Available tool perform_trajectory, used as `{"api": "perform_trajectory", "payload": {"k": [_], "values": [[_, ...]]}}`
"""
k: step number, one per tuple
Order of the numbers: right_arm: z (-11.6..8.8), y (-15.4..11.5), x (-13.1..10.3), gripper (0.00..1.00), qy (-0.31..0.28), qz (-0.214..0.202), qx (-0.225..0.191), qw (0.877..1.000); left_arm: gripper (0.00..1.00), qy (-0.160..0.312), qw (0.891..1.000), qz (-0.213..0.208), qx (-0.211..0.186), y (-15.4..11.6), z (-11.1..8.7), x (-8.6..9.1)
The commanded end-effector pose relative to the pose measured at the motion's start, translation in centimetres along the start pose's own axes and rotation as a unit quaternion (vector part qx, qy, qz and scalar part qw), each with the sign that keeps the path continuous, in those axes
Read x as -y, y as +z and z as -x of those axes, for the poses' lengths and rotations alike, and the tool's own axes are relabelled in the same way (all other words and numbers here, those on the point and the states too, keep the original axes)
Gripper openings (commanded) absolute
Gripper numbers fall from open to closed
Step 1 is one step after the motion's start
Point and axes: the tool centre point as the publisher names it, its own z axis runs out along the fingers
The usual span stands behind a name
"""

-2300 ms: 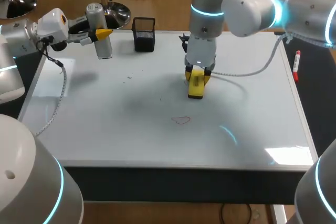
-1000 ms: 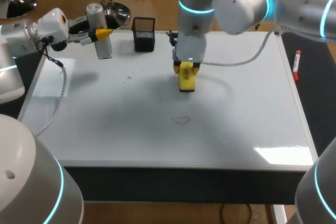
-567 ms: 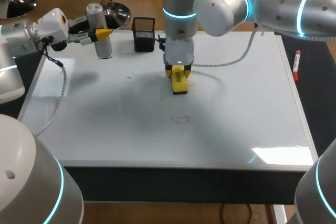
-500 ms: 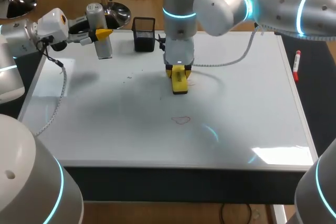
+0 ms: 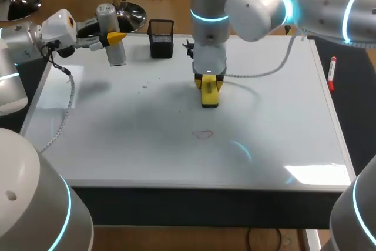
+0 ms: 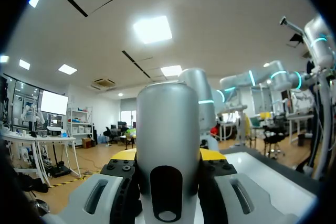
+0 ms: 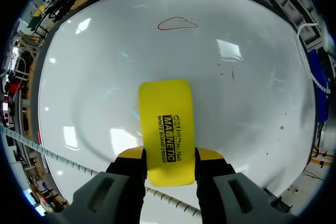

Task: Pick up the inspection probe, press it on each red-marked spot on the whiteboard one by one, put down the probe, pick up the eraser, and wipe off all the red marks.

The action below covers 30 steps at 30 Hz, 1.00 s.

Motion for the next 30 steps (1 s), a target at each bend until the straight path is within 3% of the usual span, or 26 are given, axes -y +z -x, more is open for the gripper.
{"api": "perform_trajectory", "payload": {"k": [1, 10, 17, 26, 30], "values": [[-1.3, 1.4, -0.3, 0.00, 0.004, -0.002, 0.000, 1.000, 0.00, 0.001, 1.000, 0.001, 0.003, 0.1, -0.2, 0.2], [-4.8, 2.7, -0.7, 0.00, 0.020, 0.011, -0.029, 0.999, 0.00, 0.001, 1.000, 0.001, 0.003, 0.1, -0.2, 0.2], [-6.6, 2.3, -0.6, 0.00, 0.035, 0.008, -0.036, 0.999, 0.00, 0.001, 1.000, 0.001, 0.003, 0.1, -0.2, 0.2], [-6.9, -0.1, -0.7, 0.00, 0.038, -0.013, -0.030, 0.999, 0.00, 0.001, 1.000, 0.001, 0.003, 0.1, -0.2, 0.2], [-6.3, -2.4, -1.0, 0.00, 0.026, -0.023, -0.003, 0.999, 0.00, 0.001, 1.000, 0.001, 0.003, 0.1, -0.2, 0.2]]}}
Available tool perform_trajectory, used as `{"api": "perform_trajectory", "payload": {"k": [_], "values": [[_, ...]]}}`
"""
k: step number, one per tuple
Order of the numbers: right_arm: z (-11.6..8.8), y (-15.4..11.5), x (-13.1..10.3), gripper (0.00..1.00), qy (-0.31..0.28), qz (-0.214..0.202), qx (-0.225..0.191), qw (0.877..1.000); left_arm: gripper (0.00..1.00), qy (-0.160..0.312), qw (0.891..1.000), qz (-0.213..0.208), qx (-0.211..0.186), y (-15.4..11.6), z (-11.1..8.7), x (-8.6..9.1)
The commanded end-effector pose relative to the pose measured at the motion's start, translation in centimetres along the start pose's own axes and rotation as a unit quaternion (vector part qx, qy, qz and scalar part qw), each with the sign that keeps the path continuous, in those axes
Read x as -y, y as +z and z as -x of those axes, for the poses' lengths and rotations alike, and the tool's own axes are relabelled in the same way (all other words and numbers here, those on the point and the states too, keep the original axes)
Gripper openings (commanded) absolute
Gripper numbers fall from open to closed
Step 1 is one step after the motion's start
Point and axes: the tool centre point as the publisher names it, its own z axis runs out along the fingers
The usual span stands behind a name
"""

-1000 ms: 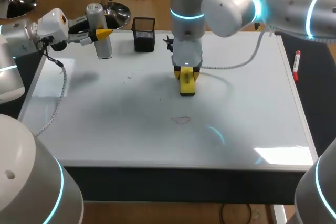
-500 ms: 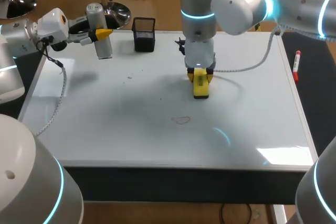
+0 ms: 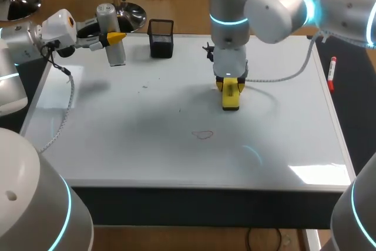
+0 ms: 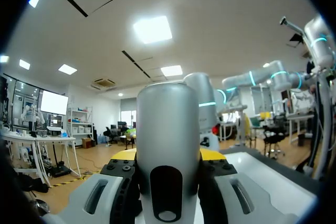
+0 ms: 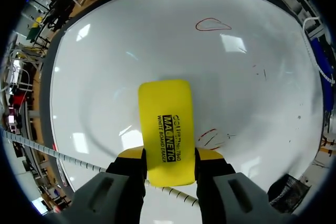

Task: Pick up the inspection probe, press it on each red-marked spot on the whiteboard one by one, put down the probe, pick up the eraser, and wipe off all the red marks.

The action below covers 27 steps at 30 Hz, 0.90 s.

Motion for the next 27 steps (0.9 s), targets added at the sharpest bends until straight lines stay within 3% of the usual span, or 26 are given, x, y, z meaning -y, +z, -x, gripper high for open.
{"api": "perform_trajectory", "payload": {"k": [1, 7, 17, 27], "values": [[-0.3, -2.6, -0.5, 0.00, -0.010, -0.013, 0.024, 1.000, 0.00, 0.001, 1.000, 0.001, 0.003, 0.1, -0.2, 0.2], [1.5, -4.6, 0.1, 0.00, -0.028, -0.023, 0.052, 0.998, 0.00, 0.001, 1.000, 0.001, 0.003, 0.1, -0.2, 0.2], [5.4, -1.4, 0.0, 0.00, -0.052, 0.000, 0.049, 0.997, 0.00, 0.001, 1.000, 0.001, 0.003, 0.1, -0.2, 0.2], [6.6, -0.1, -0.2, 0.00, -0.067, 0.017, 0.043, 0.997, 0.00, 0.001, 1.000, 0.001, 0.003, 0.1, -0.2, 0.2]]}}
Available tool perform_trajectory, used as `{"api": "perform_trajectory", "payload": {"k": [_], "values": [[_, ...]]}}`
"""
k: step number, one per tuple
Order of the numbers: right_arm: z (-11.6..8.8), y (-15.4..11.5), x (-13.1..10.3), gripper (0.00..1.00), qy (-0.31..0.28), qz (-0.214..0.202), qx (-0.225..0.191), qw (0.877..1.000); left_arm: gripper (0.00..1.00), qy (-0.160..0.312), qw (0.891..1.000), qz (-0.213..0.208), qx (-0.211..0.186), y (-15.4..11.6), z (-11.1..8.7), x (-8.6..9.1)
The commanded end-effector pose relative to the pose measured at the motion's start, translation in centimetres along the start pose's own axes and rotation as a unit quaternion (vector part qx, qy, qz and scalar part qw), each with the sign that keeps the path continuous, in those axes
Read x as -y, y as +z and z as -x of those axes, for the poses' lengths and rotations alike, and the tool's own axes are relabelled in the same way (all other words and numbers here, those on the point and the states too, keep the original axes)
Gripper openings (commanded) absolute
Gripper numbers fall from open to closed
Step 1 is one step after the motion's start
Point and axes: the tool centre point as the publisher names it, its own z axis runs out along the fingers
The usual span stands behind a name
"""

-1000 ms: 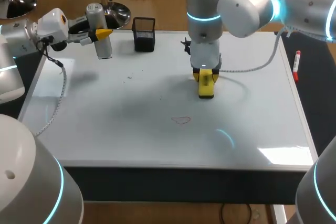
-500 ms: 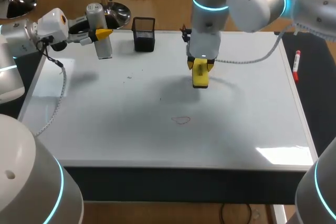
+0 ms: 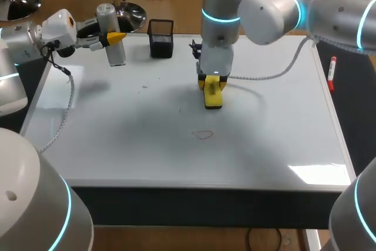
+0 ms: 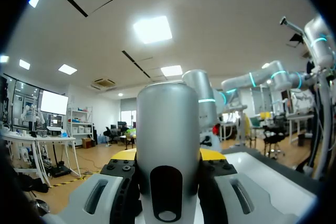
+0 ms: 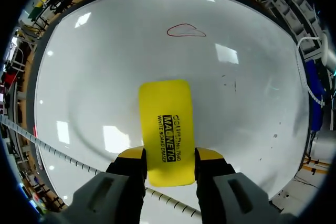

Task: Pick up the inspection probe, press it on each red-marked spot on the whiteboard one by one, put down the probe, pick up the eraser, and wipe off all the red marks.

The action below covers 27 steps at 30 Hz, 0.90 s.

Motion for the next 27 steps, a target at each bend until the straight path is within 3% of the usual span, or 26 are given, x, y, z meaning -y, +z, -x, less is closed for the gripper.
{"api": "perform_trajectory", "payload": {"k": [1, 27], "values": [[0.5, 0.2, 0.6, 0.00, -0.001, 0.005, -0.009, 1.000, 0.00, 0.001, 1.000, 0.001, 0.003, 0.1, -0.2, 0.2], [-4.0, 3.0, 1.4, 0.00, 0.037, 0.023, -0.028, 0.999, 0.00, 0.001, 1.000, 0.001, 0.003, 0.1, -0.2, 0.2]]}}
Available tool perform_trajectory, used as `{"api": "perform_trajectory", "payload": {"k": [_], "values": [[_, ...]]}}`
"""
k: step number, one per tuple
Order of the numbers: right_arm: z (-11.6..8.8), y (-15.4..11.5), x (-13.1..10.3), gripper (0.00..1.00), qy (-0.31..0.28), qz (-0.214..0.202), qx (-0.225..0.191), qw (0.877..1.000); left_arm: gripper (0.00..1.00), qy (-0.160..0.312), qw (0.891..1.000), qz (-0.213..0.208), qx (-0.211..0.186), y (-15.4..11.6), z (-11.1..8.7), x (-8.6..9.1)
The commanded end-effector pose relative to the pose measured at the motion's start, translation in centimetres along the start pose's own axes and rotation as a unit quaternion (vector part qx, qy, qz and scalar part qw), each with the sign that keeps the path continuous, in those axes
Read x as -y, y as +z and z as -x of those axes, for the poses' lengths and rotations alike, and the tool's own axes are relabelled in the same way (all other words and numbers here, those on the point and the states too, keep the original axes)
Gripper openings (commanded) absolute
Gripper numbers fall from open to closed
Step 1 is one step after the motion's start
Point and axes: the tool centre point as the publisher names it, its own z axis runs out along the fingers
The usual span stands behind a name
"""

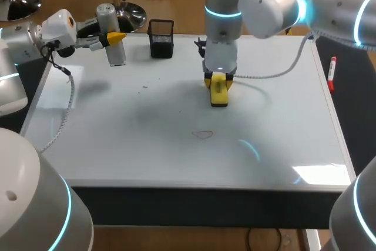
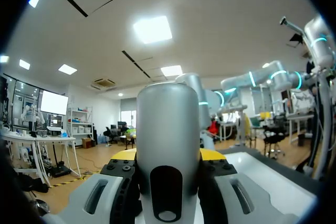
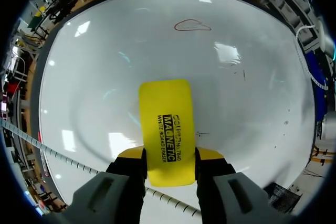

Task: Pick up the inspection probe, press it on each red-marked spot on the whiteboard one by one, put down the probe, pick up the eraser, and wipe off all the red marks.

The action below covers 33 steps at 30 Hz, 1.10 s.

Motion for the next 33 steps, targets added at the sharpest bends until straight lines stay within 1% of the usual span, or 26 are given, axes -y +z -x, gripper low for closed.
{"api": "perform_trajectory", "payload": {"k": [1, 9, 16, 19, 26, 30, 33], "values": [[-1.3, 2.6, 0.6, 0.00, 0.008, 0.001, -0.007, 1.000, 0.00, 0.001, 1.000, 0.001, 0.003, 0.1, -0.2, 0.2], [-4.2, 2.9, 1.5, 0.00, 0.044, 0.001, -0.019, 0.999, 0.00, 0.001, 1.000, 0.001, 0.003, 0.1, -0.2, 0.2], [-5.9, 1.6, 1.6, 0.00, 0.064, -0.010, -0.019, 0.998, 0.00, 0.001, 1.000, 0.001, 0.003, 0.1, -0.2, 0.2], [-6.3, 0.6, 1.6, 0.00, 0.067, -0.014, -0.015, 0.998, 0.00, 0.001, 1.000, 0.001, 0.003, 0.1, -0.2, 0.2], [-7.8, -3.0, 2.1, 0.00, 0.074, -0.022, 0.026, 0.997, 0.00, 0.001, 1.000, 0.001, 0.003, 0.1, -0.2, 0.2], [-9.2, -4.7, 2.9, 0.00, 0.083, -0.032, 0.027, 0.996, 0.00, 0.001, 1.000, 0.001, 0.003, 0.1, -0.2, 0.2], [-10.7, -5.4, 4.1, 0.00, 0.095, -0.036, 0.026, 0.994, 0.00, 0.001, 1.000, 0.001, 0.003, 0.1, -0.2, 0.2]]}}
